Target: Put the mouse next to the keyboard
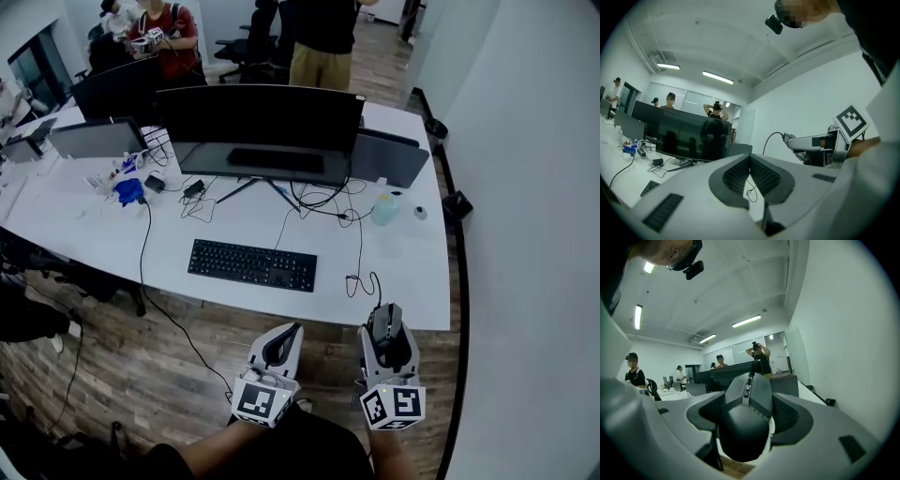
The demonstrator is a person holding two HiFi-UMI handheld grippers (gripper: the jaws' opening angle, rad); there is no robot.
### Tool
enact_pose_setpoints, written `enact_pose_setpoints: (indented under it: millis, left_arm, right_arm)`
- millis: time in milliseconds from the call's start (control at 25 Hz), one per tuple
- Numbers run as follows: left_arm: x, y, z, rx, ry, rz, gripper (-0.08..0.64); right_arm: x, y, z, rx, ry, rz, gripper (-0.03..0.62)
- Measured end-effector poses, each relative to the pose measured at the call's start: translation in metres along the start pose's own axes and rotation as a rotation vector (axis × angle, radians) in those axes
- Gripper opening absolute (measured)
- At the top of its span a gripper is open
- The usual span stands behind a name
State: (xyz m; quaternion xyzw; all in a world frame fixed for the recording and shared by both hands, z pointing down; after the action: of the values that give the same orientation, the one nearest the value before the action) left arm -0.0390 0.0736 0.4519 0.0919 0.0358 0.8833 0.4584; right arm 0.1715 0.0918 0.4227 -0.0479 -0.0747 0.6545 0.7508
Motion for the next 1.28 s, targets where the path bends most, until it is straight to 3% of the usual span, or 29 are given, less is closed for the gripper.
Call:
enact_pose_setpoints:
  millis: [360,680,880,1280]
  left_arm:
    - [-0.079,0.058,-0.002,0.021,0.002,0.094,0.009]
    - [-0.124,0.104,0.008,0.061,0.039,0.158,0.009]
    - [-0.142,0.124,0.014,0.079,0.042,0.140,0.011]
    - [-0.152,0.127,0.035,0.070,0.129,0.103,0.009]
  right_arm:
    - [-0.096,-0.008,0.009,0.051,0.048,0.054,0.316]
    - [-0.147,-0.013,0.045,0.074,0.139,0.124,0.316]
    - [-0.167,-0.018,0.075,0.075,0.212,0.128,0.316]
    - [-0.181,-0.041,0.165,0.038,0.432,0.099,0.316]
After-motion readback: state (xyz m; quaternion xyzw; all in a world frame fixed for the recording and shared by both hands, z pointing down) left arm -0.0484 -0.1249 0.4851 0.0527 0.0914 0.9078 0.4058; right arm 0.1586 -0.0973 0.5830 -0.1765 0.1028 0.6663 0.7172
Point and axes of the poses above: the fingertips, and each gripper's own axes: x backward along the fingers, y to its left, z out of its underside, the point moved 7 cm from there along x, backward along the fingers, and after that the axes turned 11 degrees about -y, right-handed, at the moved point
